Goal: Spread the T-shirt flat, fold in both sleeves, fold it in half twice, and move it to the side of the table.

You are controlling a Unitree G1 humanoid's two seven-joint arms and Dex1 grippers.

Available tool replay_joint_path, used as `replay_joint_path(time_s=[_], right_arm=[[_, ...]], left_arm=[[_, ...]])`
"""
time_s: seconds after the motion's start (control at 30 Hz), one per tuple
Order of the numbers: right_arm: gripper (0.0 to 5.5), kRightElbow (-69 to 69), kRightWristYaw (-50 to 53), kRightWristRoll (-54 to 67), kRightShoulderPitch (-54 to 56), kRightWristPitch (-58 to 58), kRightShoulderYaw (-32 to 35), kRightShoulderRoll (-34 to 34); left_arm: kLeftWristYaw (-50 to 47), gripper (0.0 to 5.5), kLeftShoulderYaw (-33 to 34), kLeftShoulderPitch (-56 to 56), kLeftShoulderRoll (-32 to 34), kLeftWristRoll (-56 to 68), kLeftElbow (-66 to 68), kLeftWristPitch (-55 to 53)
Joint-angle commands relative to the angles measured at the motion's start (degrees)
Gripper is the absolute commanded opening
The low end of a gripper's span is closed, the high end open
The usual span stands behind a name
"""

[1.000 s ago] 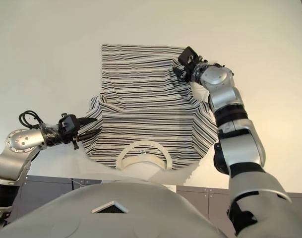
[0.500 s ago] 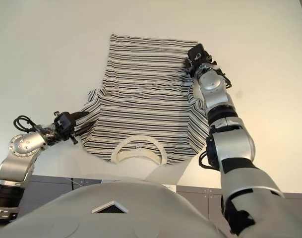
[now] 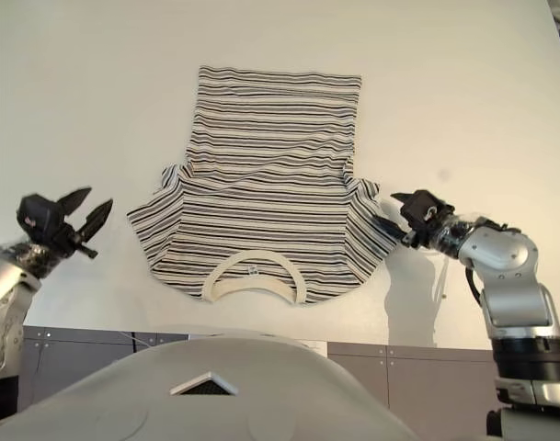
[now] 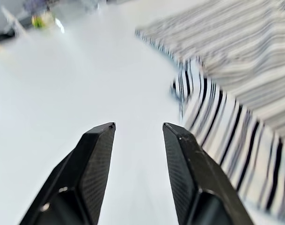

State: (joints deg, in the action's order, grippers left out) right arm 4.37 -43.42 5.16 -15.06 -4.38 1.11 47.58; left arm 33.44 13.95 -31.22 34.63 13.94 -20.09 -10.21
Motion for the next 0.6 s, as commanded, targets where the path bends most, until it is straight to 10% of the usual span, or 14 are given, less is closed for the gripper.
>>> replay_joint_path(time_s=[0.03,0.2,0.33,0.6], right_arm=[[2.42,1.7,2.6,-2.1,-3.7,-2.5,-0.5,-1.9],[2.42,12.8,0.4,6.2,-10.6,-6.6,9.1,-0.9],[2.42,17.7,5.2,19.8,5.1,-16.4,15.6,-4.7],[2.42,18.7,13.2,19.5,21.6,-20.4,6.4,-13.3]], left_arm=[[2.2,1.87,1.6,-2.5,3.7,-4.9,3.0,4.7],[1.1,1.87,-0.7,-5.4,7.8,-18.5,6.4,18.3],[-2.0,1.87,-5.3,-3.3,13.2,-32.9,10.9,33.5],[-9.0,1.87,-20.5,18.0,18.8,-56.1,27.0,48.3]])
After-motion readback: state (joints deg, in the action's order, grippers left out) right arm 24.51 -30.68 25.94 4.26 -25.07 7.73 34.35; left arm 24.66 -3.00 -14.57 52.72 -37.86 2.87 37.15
